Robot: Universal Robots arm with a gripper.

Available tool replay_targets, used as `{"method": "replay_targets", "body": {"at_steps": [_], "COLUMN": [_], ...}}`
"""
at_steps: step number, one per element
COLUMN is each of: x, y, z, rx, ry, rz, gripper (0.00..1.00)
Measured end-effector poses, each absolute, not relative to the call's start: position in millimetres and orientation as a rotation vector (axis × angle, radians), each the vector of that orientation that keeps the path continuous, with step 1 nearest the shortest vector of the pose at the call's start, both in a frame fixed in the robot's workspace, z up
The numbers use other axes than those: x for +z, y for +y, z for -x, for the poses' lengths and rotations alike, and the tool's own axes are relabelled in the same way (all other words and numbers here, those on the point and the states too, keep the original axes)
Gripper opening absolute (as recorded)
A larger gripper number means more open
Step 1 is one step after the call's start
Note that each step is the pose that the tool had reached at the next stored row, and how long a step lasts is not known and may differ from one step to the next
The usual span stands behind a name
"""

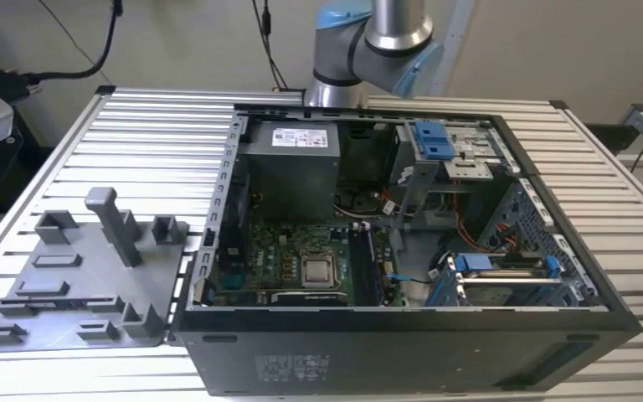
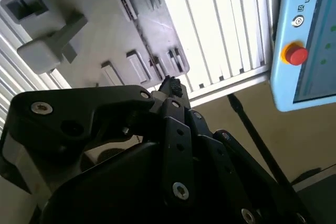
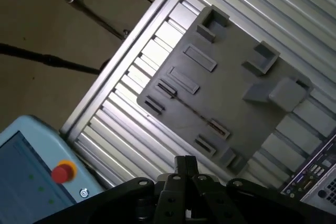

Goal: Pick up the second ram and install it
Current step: 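Pick up the second ram and move it above second insertion slot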

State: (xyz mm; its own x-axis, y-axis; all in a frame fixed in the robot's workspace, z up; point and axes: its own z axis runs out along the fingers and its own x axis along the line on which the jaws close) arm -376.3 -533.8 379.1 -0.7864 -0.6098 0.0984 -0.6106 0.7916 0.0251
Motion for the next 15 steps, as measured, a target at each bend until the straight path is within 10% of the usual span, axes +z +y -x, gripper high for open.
{"method": "replay_targets", "body": {"at_steps": [15], "x": [375], "y": [-521], "z": [377], "rx": [0.034], "ry": [-2.864], "rz": [-1.105], "gripper": [0.11]}}
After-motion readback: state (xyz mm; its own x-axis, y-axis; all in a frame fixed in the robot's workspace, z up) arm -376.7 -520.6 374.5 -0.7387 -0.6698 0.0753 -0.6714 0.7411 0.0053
